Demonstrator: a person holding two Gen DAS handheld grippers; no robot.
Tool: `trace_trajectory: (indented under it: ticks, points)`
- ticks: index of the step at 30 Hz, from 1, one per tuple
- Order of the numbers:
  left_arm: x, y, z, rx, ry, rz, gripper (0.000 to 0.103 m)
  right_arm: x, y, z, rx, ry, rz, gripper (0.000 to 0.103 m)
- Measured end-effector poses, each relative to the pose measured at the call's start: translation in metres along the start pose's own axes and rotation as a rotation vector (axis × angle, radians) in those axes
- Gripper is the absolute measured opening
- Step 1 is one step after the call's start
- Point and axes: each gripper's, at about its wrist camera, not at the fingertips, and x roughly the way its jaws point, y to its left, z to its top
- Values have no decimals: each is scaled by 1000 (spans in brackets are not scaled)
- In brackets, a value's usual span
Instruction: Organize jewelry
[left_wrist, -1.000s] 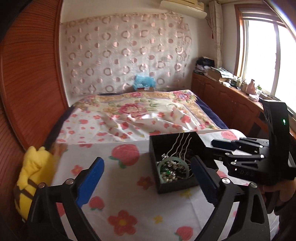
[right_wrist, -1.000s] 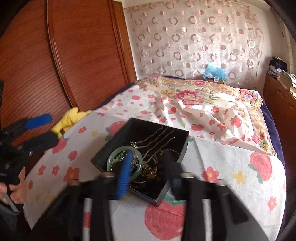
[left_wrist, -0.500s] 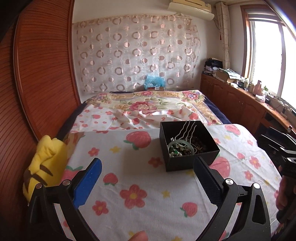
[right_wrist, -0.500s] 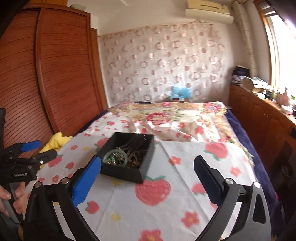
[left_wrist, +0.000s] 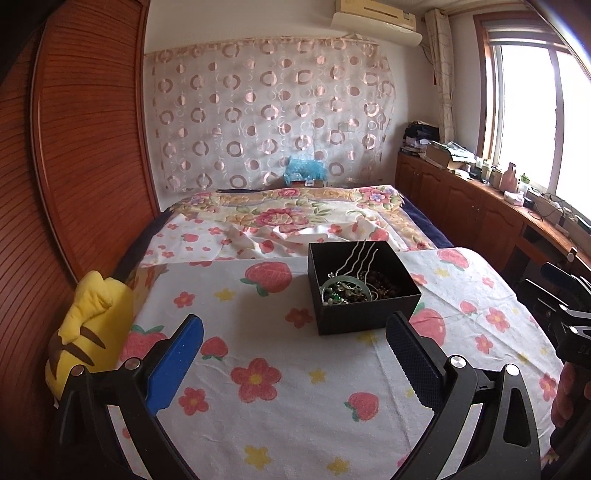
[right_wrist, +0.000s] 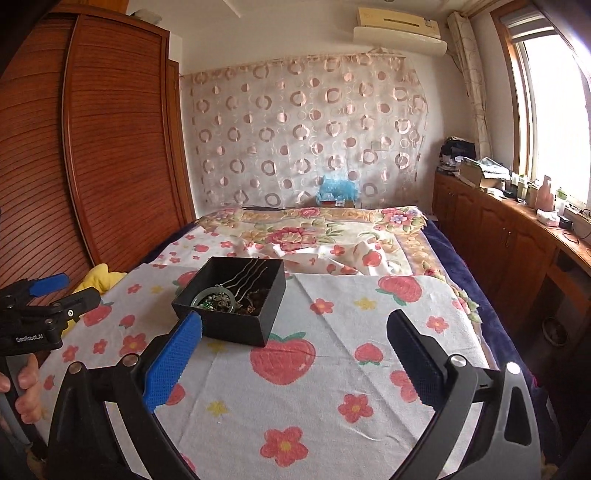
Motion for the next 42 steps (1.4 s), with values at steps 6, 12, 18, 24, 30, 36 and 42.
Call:
trace_trajectory:
  ticks: [6,12,18,24,30,36,42]
  points:
    - [-2,-2,0,5,-3,-5,96,-1,-1,-1,4,2,4,101]
    - [-1,-4,-1,2,1,-13,96,0,-2,-2,7,2,5,101]
    - [-1,-6,-1,2,0,-14,96,0,-2,-2,7,1,7,101]
    - [-2,-9,-1,2,-6,-14,96,0,-1,-2,7,-1,4,101]
    - [-3,-13,0,17,-14,-3,96,0,4,-1,1,-1,-6,101]
    - [-3,-18,4,17,-19,-10,96,1,4,-2,0,-1,-7,101]
    - [-5,-16,3,15,-20,-12,96,1,4,-2,2,-4,-7,101]
